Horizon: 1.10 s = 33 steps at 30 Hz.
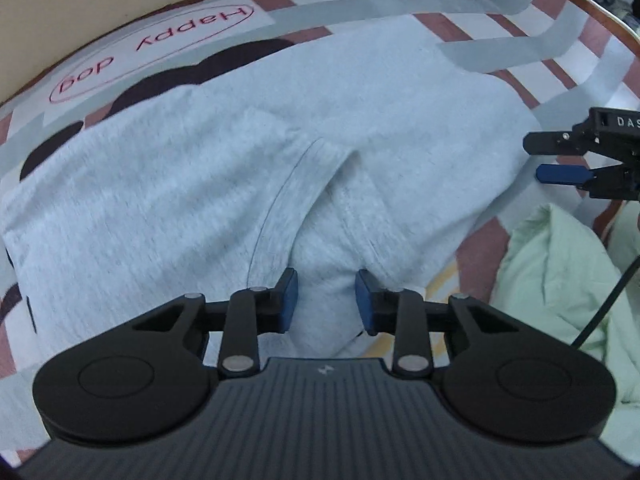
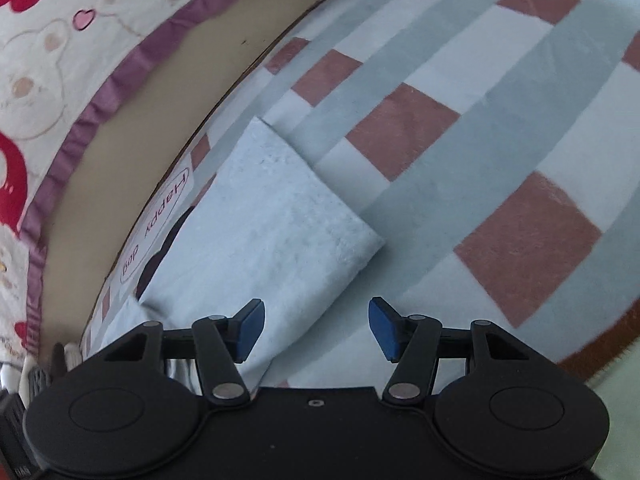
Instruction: Fold clothes
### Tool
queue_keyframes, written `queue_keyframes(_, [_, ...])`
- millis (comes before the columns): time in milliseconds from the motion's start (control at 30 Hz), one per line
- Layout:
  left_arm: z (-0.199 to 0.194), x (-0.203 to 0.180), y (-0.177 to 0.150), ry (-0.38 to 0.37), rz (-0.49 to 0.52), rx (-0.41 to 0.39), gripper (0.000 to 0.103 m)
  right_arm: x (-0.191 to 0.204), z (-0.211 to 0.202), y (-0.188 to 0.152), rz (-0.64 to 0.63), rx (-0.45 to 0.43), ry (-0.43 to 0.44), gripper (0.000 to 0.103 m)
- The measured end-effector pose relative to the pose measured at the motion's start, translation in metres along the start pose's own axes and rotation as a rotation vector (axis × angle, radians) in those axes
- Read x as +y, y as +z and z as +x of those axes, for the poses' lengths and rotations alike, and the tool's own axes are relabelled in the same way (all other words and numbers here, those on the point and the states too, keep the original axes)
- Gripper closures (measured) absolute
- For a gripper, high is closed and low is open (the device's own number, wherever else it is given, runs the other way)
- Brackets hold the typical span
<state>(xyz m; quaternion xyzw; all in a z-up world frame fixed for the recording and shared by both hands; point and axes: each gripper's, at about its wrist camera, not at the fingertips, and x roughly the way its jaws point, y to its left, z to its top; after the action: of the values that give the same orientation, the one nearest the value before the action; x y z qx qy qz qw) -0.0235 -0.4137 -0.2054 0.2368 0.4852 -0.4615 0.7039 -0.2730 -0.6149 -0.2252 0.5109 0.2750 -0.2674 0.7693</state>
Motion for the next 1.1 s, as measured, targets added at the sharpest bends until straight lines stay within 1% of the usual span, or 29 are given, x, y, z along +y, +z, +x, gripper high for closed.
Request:
queue_keyframes(67, [0.0, 0.003, 0.0, -0.009, -0.025, -0.008, 0.072, -0.003, 0.008, 0.0, 0.015, -0.023, 0.024, 0.038])
queue_keyframes(167, [-0.001, 0.008, 0.001, -0.028, -0.061, -0.008, 0.072, -0.001, 0.019, -0.002, 0.021, -0.102, 0.078, 0.035])
queue_keyframes(200, [-0.002, 0.01, 0.001, -0.034, -0.071, -0.007, 0.072, 0.001, 0.023, -0.003, 0.006, -0.126, 0.088, 0.048])
queue_keyframes(233, [-0.002, 0.011, 0.001, -0.039, -0.075, -0.006, 0.072, 0.005, 0.025, -0.003, -0.022, -0.149, 0.083, 0.079])
queue_keyframes(267, [-0.003, 0.012, 0.001, -0.045, -0.08, -0.006, 0.072, 0.009, 0.025, -0.003, -0.05, -0.185, 0.077, 0.098])
queue_keyframes(300, [-0.004, 0.013, 0.001, -0.05, -0.084, -0.005, 0.072, 0.013, 0.016, -0.004, -0.082, -0.249, 0.072, 0.099])
queue_keyframes(400, [-0.006, 0.019, -0.005, -0.065, -0.084, -0.007, 0.072, 0.032, -0.009, -0.008, -0.214, -0.337, 0.064, 0.1])
queue_keyframes(467, [-0.006, 0.023, -0.007, -0.085, -0.107, -0.022, 0.072, 0.031, -0.001, -0.005, -0.254, -0.303, 0.001, 0.1])
queue_keyframes(500, [-0.006, 0.026, -0.007, -0.094, -0.125, -0.027, 0.072, 0.021, 0.006, -0.002, -0.19, -0.272, -0.006, 0.098])
queue_keyframes(533, [-0.007, 0.027, -0.007, -0.107, -0.132, -0.026, 0.072, 0.009, 0.012, 0.002, -0.12, -0.248, -0.011, 0.095])
queue_keyframes(567, [-0.008, 0.028, -0.008, -0.12, -0.138, -0.024, 0.072, -0.004, 0.016, 0.002, -0.036, -0.246, -0.012, 0.085])
queue_keyframes(600, [-0.009, 0.03, -0.008, -0.134, -0.144, -0.023, 0.072, -0.012, 0.015, 0.001, 0.01, -0.25, -0.014, 0.081])
queue_keyframes(633, [-0.01, 0.031, -0.009, -0.147, -0.149, -0.021, 0.072, -0.015, 0.012, 0.002, 0.02, -0.246, -0.014, 0.076])
queue_keyframes(667, [-0.019, 0.027, -0.011, -0.146, -0.085, -0.049, 0.073, -0.019, 0.009, 0.002, 0.029, -0.241, -0.014, 0.064])
queue_keyframes(700, [-0.028, 0.022, -0.014, -0.143, -0.015, -0.079, 0.073, -0.022, 0.005, 0.003, 0.039, -0.237, -0.014, 0.056])
queue_keyframes(733, [-0.038, 0.019, -0.016, -0.14, 0.02, -0.126, 0.073, -0.024, 0.002, 0.002, 0.047, -0.229, -0.007, 0.054])
queue_keyframes(767, [-0.045, 0.021, -0.016, -0.157, 0.006, -0.146, 0.073, -0.024, -0.001, 0.0, 0.051, -0.211, 0.022, 0.051])
queue_keyframes(800, [-0.047, 0.024, -0.015, -0.161, -0.029, -0.154, 0.073, -0.025, -0.002, -0.003, 0.057, -0.192, 0.054, 0.045])
queue_keyframes(833, [-0.049, 0.028, -0.013, -0.163, -0.065, -0.162, 0.073, -0.027, -0.001, -0.006, 0.071, -0.17, 0.093, 0.042])
queue_keyframes(867, [-0.047, 0.03, -0.012, -0.14, -0.07, -0.168, 0.073, -0.027, 0.003, -0.009, 0.087, -0.147, 0.126, 0.04])
queue_keyframes(900, [-0.042, 0.032, -0.011, -0.113, -0.072, -0.159, 0.073, -0.026, 0.008, -0.011, 0.094, -0.131, 0.139, 0.04])
queue_keyframes(933, [-0.037, 0.034, -0.01, -0.085, -0.073, -0.148, 0.073, -0.023, 0.017, -0.012, 0.091, -0.12, 0.134, 0.04])
queue_keyframes(967, [-0.029, 0.038, -0.01, -0.074, -0.101, -0.118, 0.073, -0.019, 0.025, -0.014, 0.086, -0.119, 0.132, 0.039])
queue_keyframes(1000, [-0.021, 0.043, -0.01, -0.065, -0.131, -0.087, 0.073, -0.015, 0.029, -0.015, 0.071, -0.148, 0.136, 0.038])
queue_keyframes(1033, [-0.016, 0.047, -0.011, -0.073, -0.167, -0.075, 0.073, -0.011, 0.033, -0.016, 0.056, -0.175, 0.139, 0.038])
queue_keyframes(1067, [-0.015, 0.051, -0.013, -0.087, -0.195, -0.09, 0.073, -0.007, 0.038, -0.016, 0.041, -0.196, 0.142, 0.041])
queue_keyframes(1100, [-0.016, 0.054, -0.016, -0.099, -0.22, -0.096, 0.073, -0.001, 0.042, -0.016, 0.022, -0.211, 0.138, 0.082])
